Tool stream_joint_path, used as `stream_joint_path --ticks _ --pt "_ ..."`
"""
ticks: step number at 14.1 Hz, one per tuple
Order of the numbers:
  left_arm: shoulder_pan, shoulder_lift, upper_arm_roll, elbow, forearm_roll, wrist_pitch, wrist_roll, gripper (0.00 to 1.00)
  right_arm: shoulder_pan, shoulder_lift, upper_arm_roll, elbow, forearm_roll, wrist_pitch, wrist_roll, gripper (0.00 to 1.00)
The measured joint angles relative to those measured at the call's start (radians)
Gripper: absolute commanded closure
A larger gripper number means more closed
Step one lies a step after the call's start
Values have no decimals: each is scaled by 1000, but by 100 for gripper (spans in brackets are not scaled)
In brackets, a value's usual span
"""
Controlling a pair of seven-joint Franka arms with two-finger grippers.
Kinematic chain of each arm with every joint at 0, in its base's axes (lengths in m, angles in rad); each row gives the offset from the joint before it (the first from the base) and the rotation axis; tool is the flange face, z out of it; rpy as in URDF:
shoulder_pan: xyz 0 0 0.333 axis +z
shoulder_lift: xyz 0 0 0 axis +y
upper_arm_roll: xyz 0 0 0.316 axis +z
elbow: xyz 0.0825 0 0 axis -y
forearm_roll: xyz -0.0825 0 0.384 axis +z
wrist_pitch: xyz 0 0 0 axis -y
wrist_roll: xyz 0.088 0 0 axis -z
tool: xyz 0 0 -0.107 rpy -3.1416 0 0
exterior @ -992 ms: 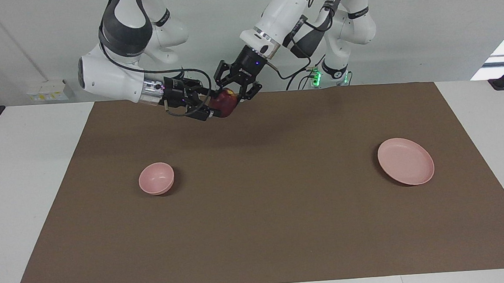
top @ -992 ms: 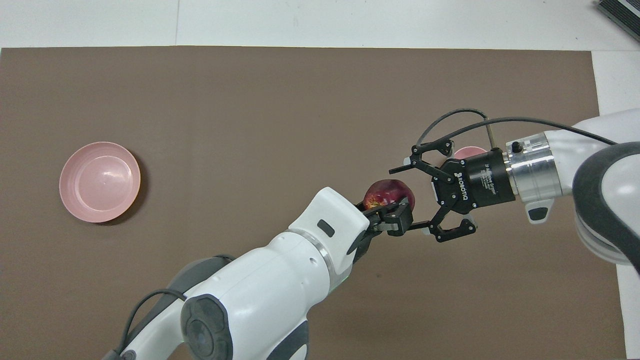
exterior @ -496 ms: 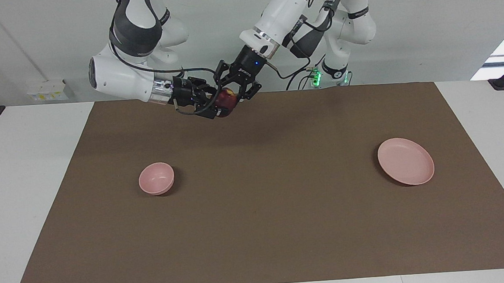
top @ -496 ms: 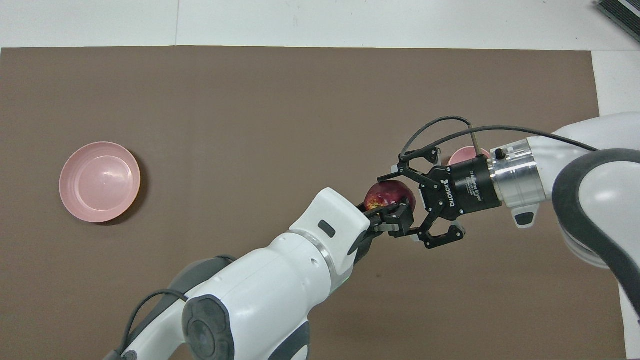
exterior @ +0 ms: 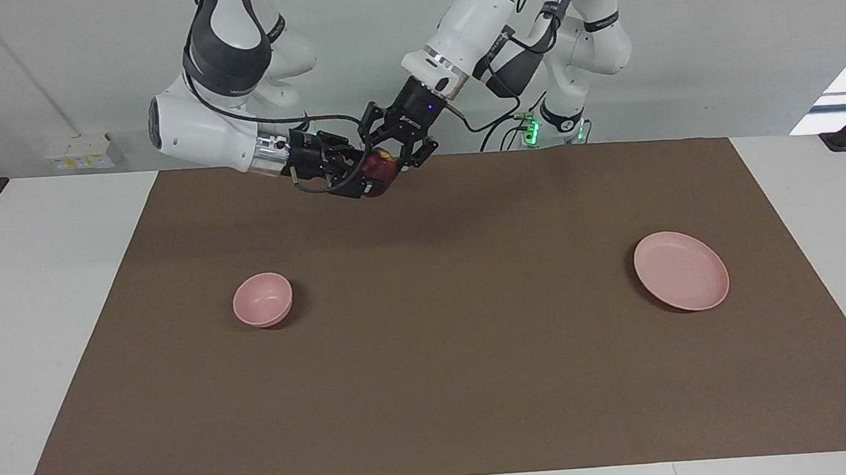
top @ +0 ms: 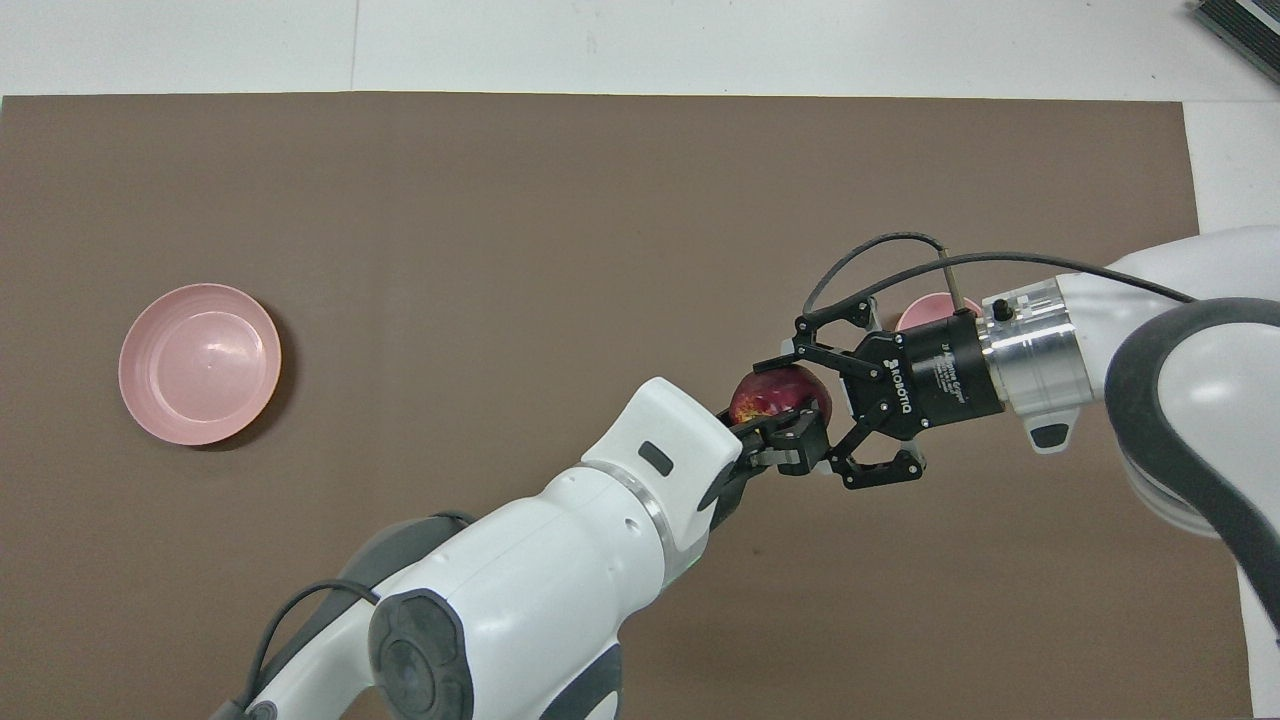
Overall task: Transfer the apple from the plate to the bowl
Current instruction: 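Close the right gripper on the apple held by the left gripper, then carry the apple with the right gripper while the left gripper withdraws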
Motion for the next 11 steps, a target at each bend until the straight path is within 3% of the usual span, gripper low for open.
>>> stream_joint_path --ticks 1,4,7,8,10,11 --pt "0 0 -1 0 0 -1 0 97 0 0 -1 0 -2 -3 -21 100" --pt "0 0 -3 0 0 -4 -2 69 -1 0 -1 0 -7 -6 -47 100" --pt "0 0 -3 0 0 -5 -3 54 -1 0 -1 0 -8 -8 -54 100" --pt "0 0 -4 0 0 -5 -3 43 -2 0 -1 0 -9 -9 -61 100" --pt "0 0 -5 0 0 -7 -6 4 -3 0 -2 1 -14 -14 -74 100" --pt "0 0 -6 0 -1 -7 -9 0 -3 0 -2 1 -19 -19 -81 100"
